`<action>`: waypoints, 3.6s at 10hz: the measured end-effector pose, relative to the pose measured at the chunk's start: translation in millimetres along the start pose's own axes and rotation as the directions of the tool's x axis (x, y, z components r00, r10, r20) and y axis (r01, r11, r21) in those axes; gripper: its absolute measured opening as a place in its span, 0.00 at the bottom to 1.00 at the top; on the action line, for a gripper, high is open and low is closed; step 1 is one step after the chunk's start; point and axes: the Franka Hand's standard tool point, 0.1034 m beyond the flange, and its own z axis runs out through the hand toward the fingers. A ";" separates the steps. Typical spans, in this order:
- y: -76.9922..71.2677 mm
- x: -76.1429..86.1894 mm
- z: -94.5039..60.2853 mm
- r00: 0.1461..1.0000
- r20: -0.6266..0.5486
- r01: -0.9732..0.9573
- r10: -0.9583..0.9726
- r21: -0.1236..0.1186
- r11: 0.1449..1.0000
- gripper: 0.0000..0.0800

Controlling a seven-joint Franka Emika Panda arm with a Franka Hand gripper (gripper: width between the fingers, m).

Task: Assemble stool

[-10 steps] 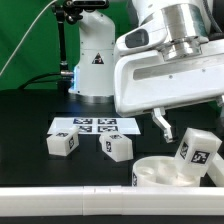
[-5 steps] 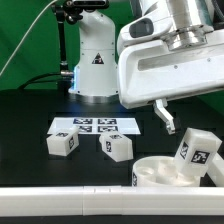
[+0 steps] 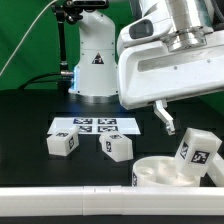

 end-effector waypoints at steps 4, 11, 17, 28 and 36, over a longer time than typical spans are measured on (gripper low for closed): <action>4.6 -2.2 -12.5 0.979 0.206 -0.004 -0.004 0.040 0.999 0.81; -4.0 -5.0 -11.9 0.918 0.384 0.108 -0.104 0.013 0.994 0.81; 2.9 -13.4 -11.3 0.917 0.372 0.157 -0.147 0.003 0.988 0.81; 12.2 -17.6 -0.4 0.906 0.420 0.006 0.057 -0.147 0.989 0.81; 8.3 -22.4 9.0 0.898 0.437 0.101 -0.048 -0.100 0.990 0.34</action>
Offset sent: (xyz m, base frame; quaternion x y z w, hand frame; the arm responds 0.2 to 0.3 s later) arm -0.0016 -0.0245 0.0092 -0.0214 -0.1982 -0.0401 0.9791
